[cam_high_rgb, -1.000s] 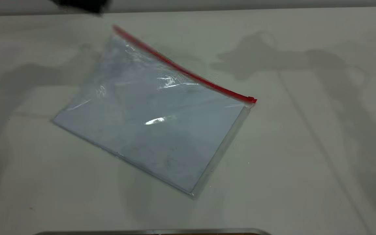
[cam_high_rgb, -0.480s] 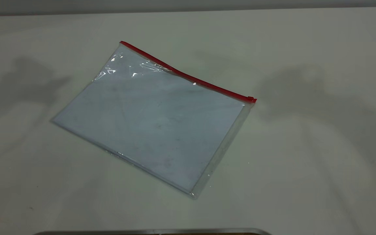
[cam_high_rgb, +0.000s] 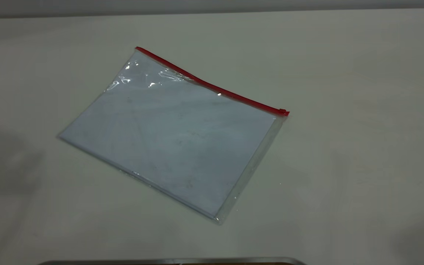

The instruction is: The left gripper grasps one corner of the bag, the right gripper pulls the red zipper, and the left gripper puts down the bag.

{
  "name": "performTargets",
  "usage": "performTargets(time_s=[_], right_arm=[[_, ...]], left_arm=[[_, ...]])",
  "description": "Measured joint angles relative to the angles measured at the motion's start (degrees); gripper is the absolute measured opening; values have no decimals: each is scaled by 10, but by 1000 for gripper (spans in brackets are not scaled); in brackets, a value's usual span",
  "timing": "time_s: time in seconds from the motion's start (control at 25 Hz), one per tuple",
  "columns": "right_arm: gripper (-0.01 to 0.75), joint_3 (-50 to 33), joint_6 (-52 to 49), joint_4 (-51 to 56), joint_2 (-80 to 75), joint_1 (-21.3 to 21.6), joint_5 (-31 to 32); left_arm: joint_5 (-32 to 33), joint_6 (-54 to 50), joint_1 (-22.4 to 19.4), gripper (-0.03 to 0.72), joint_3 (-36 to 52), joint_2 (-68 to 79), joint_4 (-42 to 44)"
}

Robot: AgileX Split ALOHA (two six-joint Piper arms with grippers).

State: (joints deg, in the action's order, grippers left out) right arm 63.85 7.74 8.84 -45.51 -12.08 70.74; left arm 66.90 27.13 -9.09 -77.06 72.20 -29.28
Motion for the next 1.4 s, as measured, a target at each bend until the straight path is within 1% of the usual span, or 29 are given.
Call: performTargets(time_s=[0.08,0.24,0.36,0.44,0.48,0.76,0.92,1.04,1.28,1.4], right_arm=[[427,-75,-30,-25,74,0,-4],[427,-201,-58,-54,192,0,-13],[427,-292,-64,-69,266,0,-41],[427,-341,-66,-82,308,0,-60],[427,-355,-66,-88,320,0,-58],[427,-363,-66,-88,344,0,-63],[427,-363,-66,-88,344,0,-63],[427,-363,-66,-88,344,0,-63],[427,-363,-66,-88,344,0,-64],[427,-363,-66,-88,344,0,-64]], left_arm=[[0,-8,0,491,62,-49,11],[0,-35,0,469,165,-153,35],[0,-44,0,458,230,-229,65],[-1,-44,0,454,270,-285,88],[-3,-46,0,452,291,-310,101],[-4,-107,0,452,419,-483,173],[-7,-133,0,451,481,-549,190],[-14,-143,4,451,489,-590,193],[-14,-145,51,451,489,-629,192],[-14,-147,54,451,489,-641,185]])
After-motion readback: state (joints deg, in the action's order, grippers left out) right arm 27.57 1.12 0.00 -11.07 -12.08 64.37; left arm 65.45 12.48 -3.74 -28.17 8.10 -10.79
